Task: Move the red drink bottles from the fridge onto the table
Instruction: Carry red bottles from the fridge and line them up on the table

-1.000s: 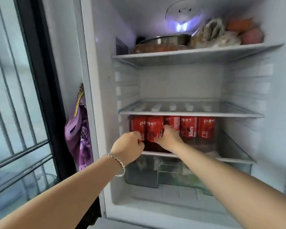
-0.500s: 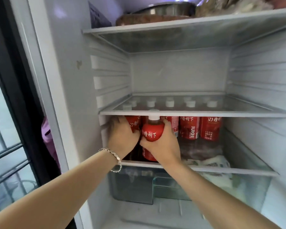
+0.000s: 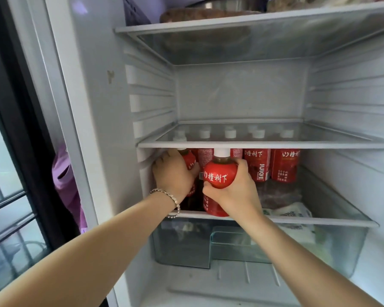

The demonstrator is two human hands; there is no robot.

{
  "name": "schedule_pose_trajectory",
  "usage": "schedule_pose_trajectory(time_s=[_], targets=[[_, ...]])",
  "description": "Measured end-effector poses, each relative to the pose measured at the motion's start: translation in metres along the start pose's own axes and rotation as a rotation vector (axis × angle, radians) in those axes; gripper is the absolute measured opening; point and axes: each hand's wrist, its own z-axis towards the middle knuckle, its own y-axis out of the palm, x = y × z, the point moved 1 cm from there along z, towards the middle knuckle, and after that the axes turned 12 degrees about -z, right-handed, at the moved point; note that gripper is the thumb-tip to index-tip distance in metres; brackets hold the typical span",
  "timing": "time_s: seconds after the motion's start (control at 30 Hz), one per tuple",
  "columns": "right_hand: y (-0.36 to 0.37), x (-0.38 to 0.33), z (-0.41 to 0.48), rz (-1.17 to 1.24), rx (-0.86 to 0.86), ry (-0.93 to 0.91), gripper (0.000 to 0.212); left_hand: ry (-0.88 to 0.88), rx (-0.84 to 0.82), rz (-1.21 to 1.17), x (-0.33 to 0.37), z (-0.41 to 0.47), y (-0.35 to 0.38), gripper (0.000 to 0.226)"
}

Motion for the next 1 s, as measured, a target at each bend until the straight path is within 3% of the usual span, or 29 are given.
schedule_pose_trajectory(time_s=[0.33,0.53,0.67,0.73,0.87,1.0], targets=[[-0.002,0.005,0.004,0.094,-0.048,-0.069,0.084,-0.010,-0.282,-0.326,0.008,-0.035,-0.052,0.066],[-0.001,0.003,0.001,0.089,-0.024,-0.088,0.080,-0.049,-0.183,-0.487,0.007,-0.034,-0.049,0.040],[-0.005,0.008,-0.015,0.033,0.093,-0.114,0.083,0.050,-0.089,-0.465,0.009,-0.031,-0.059,0.025],[-0.006,0.011,-0.026,-0.043,0.190,-0.155,0.086,0.082,-0.129,-0.414,0.013,-0.033,-0.069,0.020],[-0.009,0.010,-0.040,-0.189,0.385,-0.317,0.089,0.321,-0.194,0.001,0.028,-0.034,-0.076,0.016],[-0.019,0.006,-0.037,-0.385,0.434,-0.442,0.100,0.446,-0.182,0.172,0.034,-0.031,-0.078,0.015]])
